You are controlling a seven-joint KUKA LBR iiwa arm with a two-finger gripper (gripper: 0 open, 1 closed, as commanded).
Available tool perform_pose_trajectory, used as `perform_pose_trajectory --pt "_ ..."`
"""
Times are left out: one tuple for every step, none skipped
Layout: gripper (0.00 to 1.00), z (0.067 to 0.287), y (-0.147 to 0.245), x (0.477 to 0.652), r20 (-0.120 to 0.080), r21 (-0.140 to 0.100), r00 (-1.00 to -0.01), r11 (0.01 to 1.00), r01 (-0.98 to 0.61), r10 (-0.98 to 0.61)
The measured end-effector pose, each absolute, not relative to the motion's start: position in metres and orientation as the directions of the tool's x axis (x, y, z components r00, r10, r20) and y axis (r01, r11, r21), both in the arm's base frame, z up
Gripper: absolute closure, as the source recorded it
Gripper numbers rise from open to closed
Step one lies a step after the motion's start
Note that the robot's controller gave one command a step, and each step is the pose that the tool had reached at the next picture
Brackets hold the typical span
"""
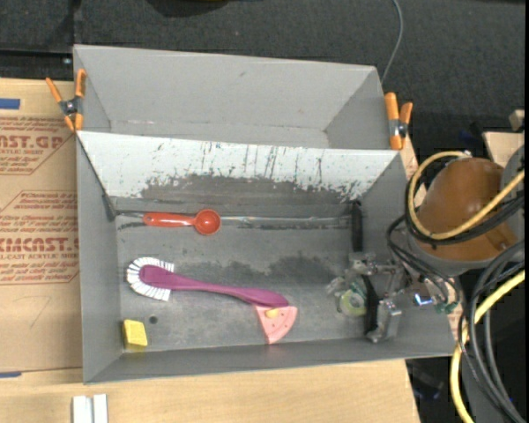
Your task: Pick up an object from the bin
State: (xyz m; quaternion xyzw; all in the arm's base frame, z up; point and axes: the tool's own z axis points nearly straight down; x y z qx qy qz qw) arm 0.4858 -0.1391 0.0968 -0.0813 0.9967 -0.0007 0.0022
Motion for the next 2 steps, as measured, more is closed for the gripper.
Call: perform_pose_trajectory --pt "0.00 0.088 -0.134 0.491 -0.005 -0.001 -0.974 0.974 -0.228 -0.228" --pt "1.00 0.075 -0.144 0.487 -0.026 -0.011 -0.843 0.843 -0.538 -0.538"
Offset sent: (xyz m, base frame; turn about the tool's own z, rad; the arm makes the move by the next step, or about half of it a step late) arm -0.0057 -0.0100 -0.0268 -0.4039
